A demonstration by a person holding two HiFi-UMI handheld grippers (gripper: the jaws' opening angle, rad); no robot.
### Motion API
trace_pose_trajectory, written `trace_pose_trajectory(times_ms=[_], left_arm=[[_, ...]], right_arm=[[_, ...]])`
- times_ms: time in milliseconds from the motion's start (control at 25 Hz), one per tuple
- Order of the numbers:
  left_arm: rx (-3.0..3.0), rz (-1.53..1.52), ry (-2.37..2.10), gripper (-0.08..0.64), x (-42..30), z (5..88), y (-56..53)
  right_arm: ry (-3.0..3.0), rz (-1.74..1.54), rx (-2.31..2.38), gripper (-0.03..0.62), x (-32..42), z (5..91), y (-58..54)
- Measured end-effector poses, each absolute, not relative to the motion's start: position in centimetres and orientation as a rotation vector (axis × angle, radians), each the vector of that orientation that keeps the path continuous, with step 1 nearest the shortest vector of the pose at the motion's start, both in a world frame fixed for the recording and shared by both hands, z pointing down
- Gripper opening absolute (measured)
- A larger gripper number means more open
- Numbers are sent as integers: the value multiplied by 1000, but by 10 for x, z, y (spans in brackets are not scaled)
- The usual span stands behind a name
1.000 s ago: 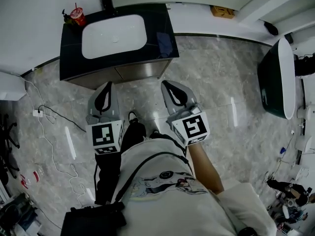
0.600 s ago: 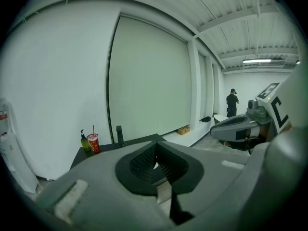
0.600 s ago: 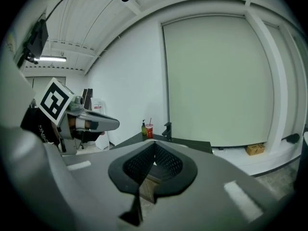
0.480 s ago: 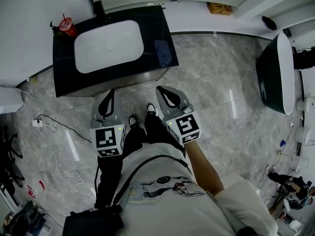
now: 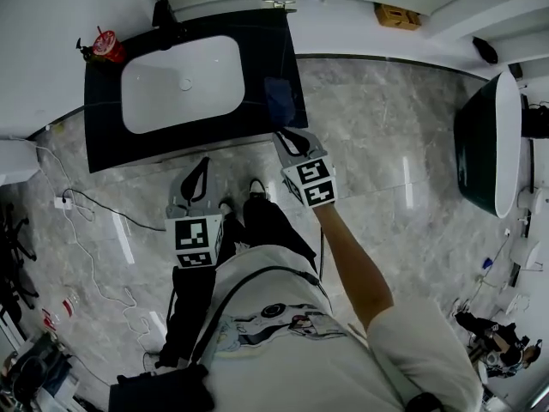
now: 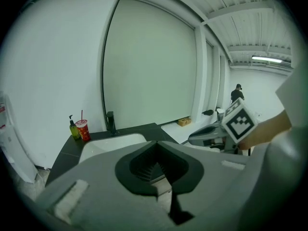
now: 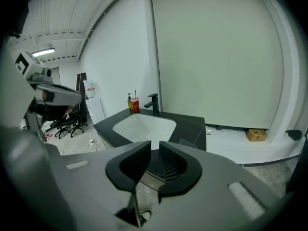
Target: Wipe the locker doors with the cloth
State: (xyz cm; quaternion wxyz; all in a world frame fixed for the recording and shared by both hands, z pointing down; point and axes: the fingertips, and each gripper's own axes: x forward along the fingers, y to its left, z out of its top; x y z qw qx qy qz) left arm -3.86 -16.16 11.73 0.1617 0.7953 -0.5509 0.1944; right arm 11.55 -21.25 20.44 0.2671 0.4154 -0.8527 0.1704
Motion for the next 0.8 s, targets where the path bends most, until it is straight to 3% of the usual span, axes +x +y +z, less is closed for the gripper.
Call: trace_pose_trajectory(times_ms=[400,800], left_arm=[[2193,658,-1526,2,-28,154,-157],[2151,700,-1489,2,-22,180,-170]], right_arm=[[-2104,453,945,117,138,311,-293],[-1980,404,831,192,139,363,-328]])
